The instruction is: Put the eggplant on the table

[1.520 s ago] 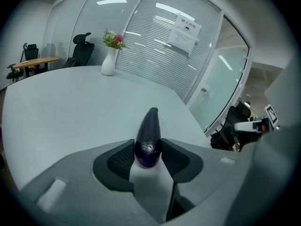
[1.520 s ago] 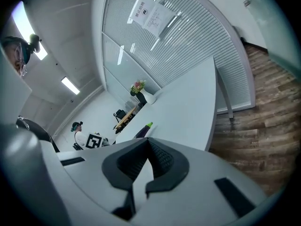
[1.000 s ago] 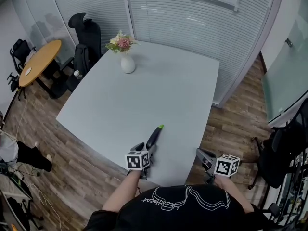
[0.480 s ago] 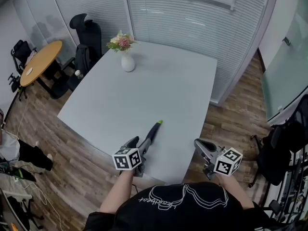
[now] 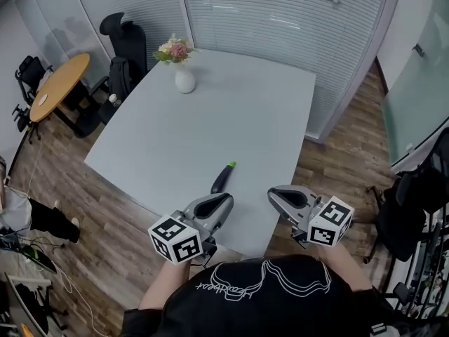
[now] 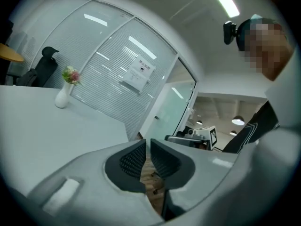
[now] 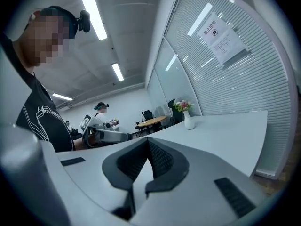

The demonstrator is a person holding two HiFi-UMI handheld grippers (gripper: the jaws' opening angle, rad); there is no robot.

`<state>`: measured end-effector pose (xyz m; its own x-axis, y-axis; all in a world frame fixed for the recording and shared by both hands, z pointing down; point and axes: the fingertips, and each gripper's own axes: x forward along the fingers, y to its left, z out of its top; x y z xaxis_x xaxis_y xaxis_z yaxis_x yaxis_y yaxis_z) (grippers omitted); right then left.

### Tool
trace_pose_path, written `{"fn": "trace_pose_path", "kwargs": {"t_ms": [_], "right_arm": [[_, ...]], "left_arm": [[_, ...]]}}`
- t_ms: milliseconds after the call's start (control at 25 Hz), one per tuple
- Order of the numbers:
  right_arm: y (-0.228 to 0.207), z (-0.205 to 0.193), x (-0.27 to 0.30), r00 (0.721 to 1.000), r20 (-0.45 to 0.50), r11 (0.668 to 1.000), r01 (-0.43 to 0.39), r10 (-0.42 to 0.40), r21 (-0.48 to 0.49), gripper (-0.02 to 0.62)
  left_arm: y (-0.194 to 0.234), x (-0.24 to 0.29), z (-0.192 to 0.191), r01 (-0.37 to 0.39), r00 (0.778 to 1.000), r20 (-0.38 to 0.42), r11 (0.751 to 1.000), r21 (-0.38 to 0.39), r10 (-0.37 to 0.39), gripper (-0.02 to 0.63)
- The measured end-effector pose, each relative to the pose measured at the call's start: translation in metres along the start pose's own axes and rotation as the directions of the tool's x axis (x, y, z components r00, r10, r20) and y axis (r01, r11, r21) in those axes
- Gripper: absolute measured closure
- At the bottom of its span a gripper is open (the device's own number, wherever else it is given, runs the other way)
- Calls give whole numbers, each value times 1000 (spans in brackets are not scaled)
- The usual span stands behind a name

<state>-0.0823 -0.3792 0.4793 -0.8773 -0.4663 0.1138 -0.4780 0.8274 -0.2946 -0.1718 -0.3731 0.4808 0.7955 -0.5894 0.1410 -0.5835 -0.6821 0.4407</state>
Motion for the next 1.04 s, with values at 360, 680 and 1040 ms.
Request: {"fn": "trace_pose_path", "kwargs": {"t_ms": [360, 680, 1040], "right_arm": [[0, -2, 4, 1000, -19, 1000, -5, 4, -21, 588], [-6, -8, 0, 999, -37, 1000, 17, -17, 0, 588], [-2, -13, 8, 1000, -17, 999, -13, 14, 42, 588]], "left_arm": [[-21, 8, 5, 34, 999, -34, 996, 85, -31, 580], [-16, 16, 1, 31, 999, -47, 997, 69, -28, 584], [-6, 15, -4, 25, 998, -63, 997, 74, -20, 584]]}}
